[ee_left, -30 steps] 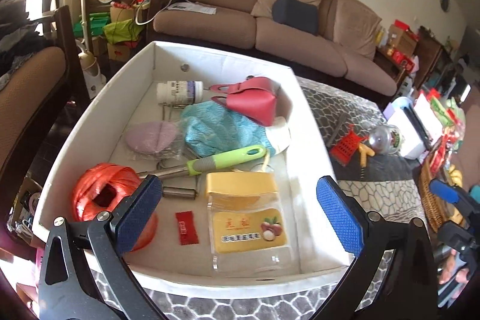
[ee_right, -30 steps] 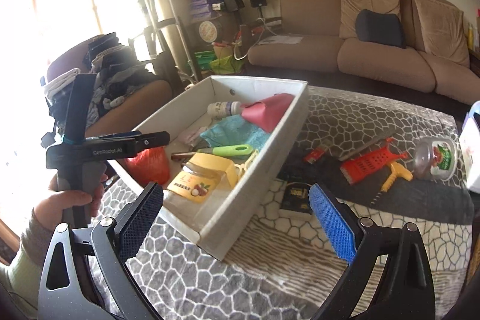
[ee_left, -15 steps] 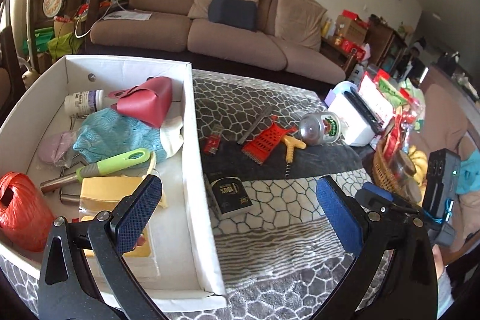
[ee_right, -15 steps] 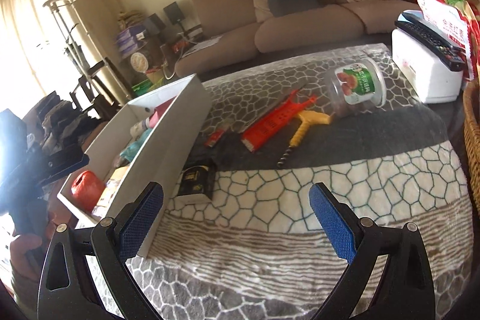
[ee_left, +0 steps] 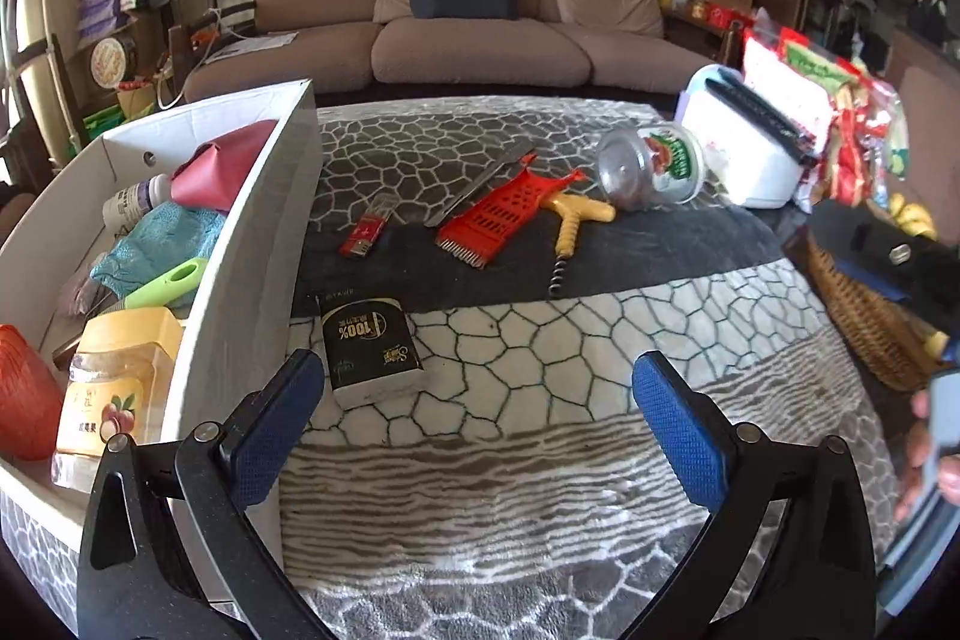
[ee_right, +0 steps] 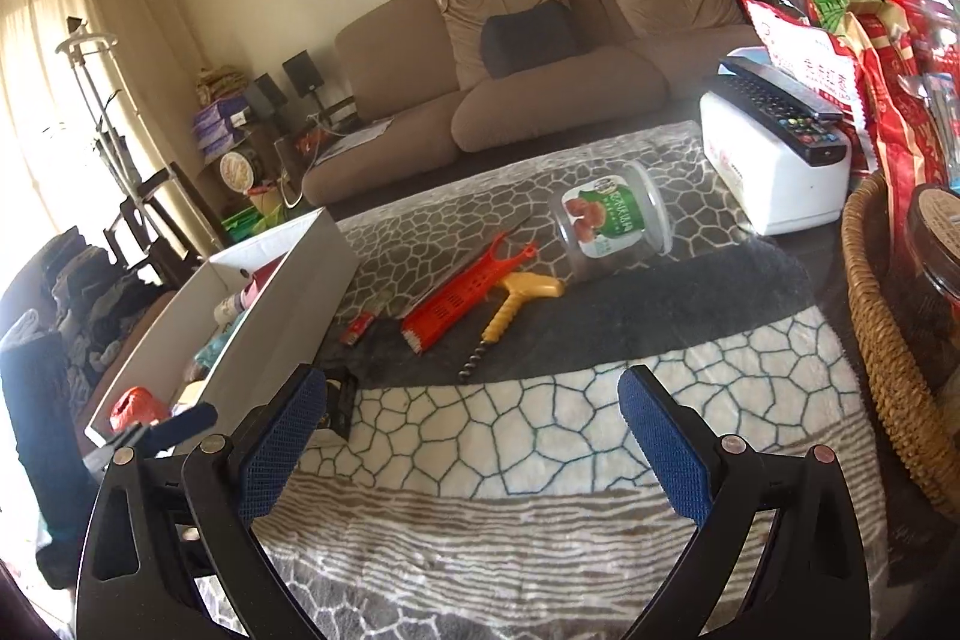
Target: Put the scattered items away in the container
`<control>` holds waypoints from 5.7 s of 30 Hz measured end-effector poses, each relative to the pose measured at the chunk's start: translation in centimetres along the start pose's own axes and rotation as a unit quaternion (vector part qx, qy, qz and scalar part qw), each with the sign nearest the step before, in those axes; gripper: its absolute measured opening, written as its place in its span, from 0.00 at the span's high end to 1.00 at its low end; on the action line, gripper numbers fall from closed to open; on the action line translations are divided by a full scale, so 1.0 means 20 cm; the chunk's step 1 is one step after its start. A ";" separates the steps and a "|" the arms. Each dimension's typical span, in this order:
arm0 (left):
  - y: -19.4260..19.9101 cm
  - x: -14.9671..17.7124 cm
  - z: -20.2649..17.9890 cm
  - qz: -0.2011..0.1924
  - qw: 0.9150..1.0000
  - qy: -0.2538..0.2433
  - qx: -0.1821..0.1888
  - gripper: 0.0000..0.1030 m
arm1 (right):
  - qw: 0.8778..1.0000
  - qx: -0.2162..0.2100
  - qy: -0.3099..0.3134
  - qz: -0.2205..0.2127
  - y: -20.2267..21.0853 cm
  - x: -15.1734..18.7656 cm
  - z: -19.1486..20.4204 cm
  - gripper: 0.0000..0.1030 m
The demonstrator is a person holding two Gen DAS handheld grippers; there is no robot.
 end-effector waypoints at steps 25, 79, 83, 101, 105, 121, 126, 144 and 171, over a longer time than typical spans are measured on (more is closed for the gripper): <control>-0.53 0.07 0.09 0.108 0.989 0.095 -0.043 0.53 | 0.999 -0.037 -0.028 0.014 0.02 -0.01 -0.01 0.03; 0.11 0.10 1.58 0.044 0.975 0.210 -0.064 0.27 | 0.963 -0.227 0.060 0.137 -0.54 0.33 1.25 0.02; 0.09 0.11 1.55 0.054 0.976 0.202 -0.056 0.27 | 0.961 -0.227 0.076 0.138 -0.56 0.34 1.30 0.02; 0.17 0.06 1.40 0.036 0.985 0.153 -0.068 0.27 | 0.953 -0.194 0.171 0.158 -0.61 0.47 1.42 0.02; 0.18 0.02 1.29 0.030 0.987 0.150 -0.038 0.14 | 0.961 -0.177 0.154 0.150 -0.60 0.41 1.30 0.02; 0.26 -0.07 0.60 -0.012 1.000 0.012 -0.011 0.07 | 0.995 -0.052 0.041 0.069 -0.28 0.07 0.47 0.02; 0.25 -0.08 0.44 0.001 1.000 0.018 0.008 0.06 | 0.997 -0.020 0.043 0.068 -0.20 0.06 0.36 0.02; 0.00 0.14 -0.10 0.065 0.998 0.003 0.021 0.00 | 0.981 0.136 0.060 0.123 -0.11 0.28 -0.25 0.00; -0.30 0.31 -0.17 0.089 0.996 -0.018 -0.011 0.00 | 0.969 0.186 0.043 0.158 -0.27 0.47 -0.43 0.00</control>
Point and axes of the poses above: each gripper's, at about its wrist camera, not at the fingertips, and y roughly against the way its jaws point, z to its left, x to its underside, the point moved 7 cm from there along -y, roughly the way its jaws point, and after that the axes turned 15 degrees about -x, right-handed, at the moved point
